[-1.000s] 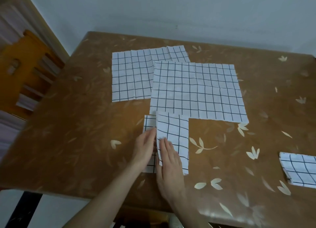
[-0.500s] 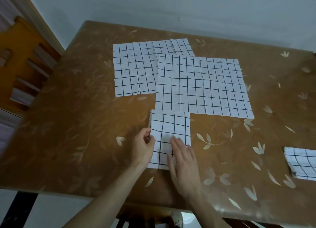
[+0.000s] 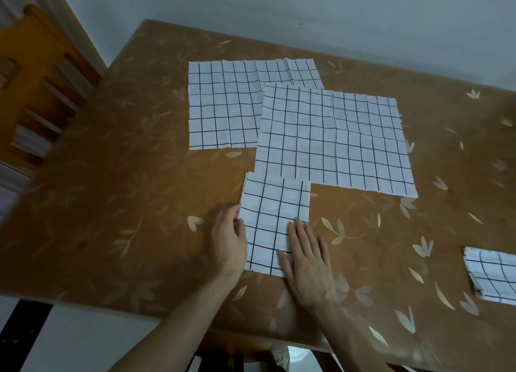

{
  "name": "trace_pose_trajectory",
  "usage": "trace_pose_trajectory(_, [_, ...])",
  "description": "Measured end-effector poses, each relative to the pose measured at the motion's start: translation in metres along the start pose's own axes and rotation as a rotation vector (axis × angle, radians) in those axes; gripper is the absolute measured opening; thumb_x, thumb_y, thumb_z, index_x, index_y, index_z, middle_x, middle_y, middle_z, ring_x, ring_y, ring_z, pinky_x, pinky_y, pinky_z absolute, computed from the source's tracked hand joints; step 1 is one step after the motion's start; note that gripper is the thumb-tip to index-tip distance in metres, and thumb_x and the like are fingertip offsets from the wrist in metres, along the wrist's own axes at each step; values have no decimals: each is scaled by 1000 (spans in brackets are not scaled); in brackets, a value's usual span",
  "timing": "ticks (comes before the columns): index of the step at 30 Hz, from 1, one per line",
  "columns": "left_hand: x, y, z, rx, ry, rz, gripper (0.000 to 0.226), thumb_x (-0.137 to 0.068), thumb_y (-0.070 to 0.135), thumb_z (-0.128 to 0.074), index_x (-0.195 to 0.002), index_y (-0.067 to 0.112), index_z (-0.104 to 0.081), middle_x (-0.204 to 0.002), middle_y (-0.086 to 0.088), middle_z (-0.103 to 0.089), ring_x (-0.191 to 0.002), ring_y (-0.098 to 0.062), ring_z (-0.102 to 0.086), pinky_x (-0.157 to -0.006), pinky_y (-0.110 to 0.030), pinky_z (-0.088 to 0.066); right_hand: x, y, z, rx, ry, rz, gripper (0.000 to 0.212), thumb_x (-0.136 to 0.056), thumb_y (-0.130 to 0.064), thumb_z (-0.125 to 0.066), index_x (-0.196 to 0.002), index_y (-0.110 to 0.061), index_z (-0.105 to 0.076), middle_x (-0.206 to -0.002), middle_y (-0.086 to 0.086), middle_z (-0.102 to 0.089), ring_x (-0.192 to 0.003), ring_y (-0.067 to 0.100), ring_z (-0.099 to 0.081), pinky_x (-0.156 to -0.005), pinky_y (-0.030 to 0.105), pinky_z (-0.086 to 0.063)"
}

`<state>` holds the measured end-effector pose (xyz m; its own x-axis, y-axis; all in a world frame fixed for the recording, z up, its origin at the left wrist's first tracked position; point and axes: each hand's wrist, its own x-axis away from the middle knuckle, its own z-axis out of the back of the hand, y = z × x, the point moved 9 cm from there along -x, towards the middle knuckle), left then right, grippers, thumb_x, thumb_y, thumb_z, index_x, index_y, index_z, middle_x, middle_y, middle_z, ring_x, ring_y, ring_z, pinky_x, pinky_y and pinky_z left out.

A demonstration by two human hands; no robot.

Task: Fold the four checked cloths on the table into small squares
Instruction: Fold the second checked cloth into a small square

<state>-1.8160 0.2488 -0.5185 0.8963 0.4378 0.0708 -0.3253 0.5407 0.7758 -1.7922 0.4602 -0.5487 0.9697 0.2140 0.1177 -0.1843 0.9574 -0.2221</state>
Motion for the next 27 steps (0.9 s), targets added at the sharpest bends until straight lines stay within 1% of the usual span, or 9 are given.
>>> trace_pose_trajectory(2, [5, 10, 6, -153, 41, -109, 33, -99, 20, -63, -132, 20, -63, -124, 2, -62, -110, -20, -57, -83, -30, -49, 1, -1, 0, 10, 22, -12, 68, -108, -58, -20, -166, -24, -10, -173, -6, -8, -160, 12, 1, -127, 45, -7])
trace_pose_trajectory(5, [22, 30, 6, -368, 67, -341, 34, -97, 23, -61, -131, 19, -62, -133, -1, -58, -116, -23, -52, -89, -39, -45, 0, -4, 7, 6, 55, -28, 68, -107, -56, -28, -164, -21, -21, -172, -3, -20, -159, 15, -11, -125, 44, -13])
trace_pose_trajectory(7, [37, 37, -7, -400, -15, -442, 31, -98, 23, -56, -128, 20, -63, -134, 0, -57, -120, -22, -52, -92, -39, -46, -2, -5, 13, -37, 57, -25, 67, -107, -56, -28, -163, -20, -26, -170, -4, -25, -158, 14, -17, -124, 42, -17])
trace_pose_trajectory(11, [79, 50, -40, -419, -185, -653, 31, -98, 22, -48, -125, 19, -63, -133, -3, -58, -125, -21, -52, -103, -40, -48, -6, 6, 29, -200, 78, 16, 59, -110, -45, -19, -164, -24, -24, -169, -11, -23, -157, 3, -11, -125, 38, -24])
trace_pose_trajectory(13, [97, 58, -54, -428, -238, -742, 33, -98, 20, -49, -126, 16, -64, -133, -5, -60, -126, -22, -53, -106, -39, -47, -8, 16, 39, -232, 92, 107, 55, -111, -38, -22, -164, -22, -25, -170, -9, -23, -158, 4, -11, -126, 36, -23])
trace_pose_trajectory(16, [116, 66, -73, -478, -317, -876, 34, -101, 23, -50, -131, 15, -63, -138, -6, -60, -133, -23, -52, -116, -39, -41, -12, 24, 52, -159, 79, 372, 52, -111, -29, -30, -162, -15, -29, -170, -3, -24, -158, 12, -16, -126, 44, -23])
trace_pose_trajectory(20, [122, 64, -86, -530, -444, -871, 45, -104, 37, -48, -144, 19, -54, -149, -3, -54, -141, -19, -44, -120, -37, -32, -15, 31, 49, 1, -57, 666, 53, -113, -31, -33, -163, -15, -27, -171, 0, -21, -159, 14, -15, -128, 47, -20])
trace_pose_trajectory(23, [119, 55, -90, -550, -544, -780, 52, -105, 48, -41, -151, 24, -45, -159, 1, -43, -148, -18, -34, -122, -41, -29, -21, 40, 36, 92, -161, 746, 55, -113, -38, -29, -164, -18, -22, -172, -3, -15, -159, 11, -7, -128, 48, -19])
trace_pose_trajectory(27, [123, 42, -92, -634, -646, -770, 73, -104, 63, -30, -164, 25, -14, -172, 2, -10, -158, -18, -5, -128, -43, -8, -34, 49, 34, 125, -204, 781, 62, -112, -48, -33, -165, -23, -15, -173, -7, -9, -159, 10, -2, -130, 47, -12])
